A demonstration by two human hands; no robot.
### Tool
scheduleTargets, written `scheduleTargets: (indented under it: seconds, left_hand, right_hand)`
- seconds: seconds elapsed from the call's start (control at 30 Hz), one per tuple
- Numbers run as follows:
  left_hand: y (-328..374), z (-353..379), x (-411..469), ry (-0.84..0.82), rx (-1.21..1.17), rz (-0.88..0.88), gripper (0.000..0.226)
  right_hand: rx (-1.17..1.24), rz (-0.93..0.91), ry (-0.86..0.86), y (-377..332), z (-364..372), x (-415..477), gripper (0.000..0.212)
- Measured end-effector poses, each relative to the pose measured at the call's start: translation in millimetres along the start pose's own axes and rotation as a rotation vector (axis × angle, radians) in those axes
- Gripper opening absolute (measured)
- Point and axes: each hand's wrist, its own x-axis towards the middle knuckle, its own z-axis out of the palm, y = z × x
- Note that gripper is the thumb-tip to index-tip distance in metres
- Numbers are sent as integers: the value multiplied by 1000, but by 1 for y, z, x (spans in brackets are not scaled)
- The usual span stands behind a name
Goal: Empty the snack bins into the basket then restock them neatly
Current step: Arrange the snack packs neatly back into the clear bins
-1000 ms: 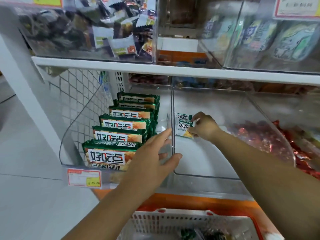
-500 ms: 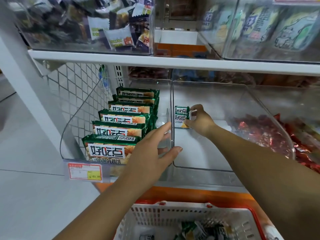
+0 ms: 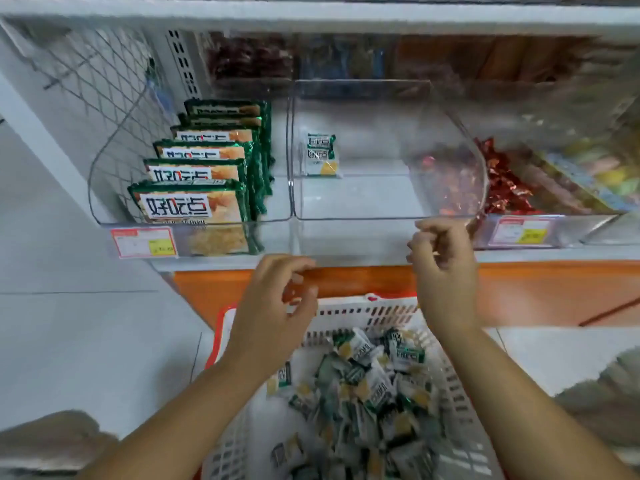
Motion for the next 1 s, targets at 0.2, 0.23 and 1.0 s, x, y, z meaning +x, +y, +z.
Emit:
scheduleTargets:
  seconds: [0.2, 0.23, 1.0]
  left_hand:
    - [-49, 95, -62, -569, 68, -326, 45]
    - [-54, 109, -71, -608, 55, -362, 47]
    - [-71, 143, -65, -678, -150, -690, 75]
  right_hand:
    - [-483, 577, -586, 138, -70, -97, 18]
    - [-552, 603, -633, 151, -77, -106, 30]
    - [-441, 759, -550, 135, -66, -118, 73]
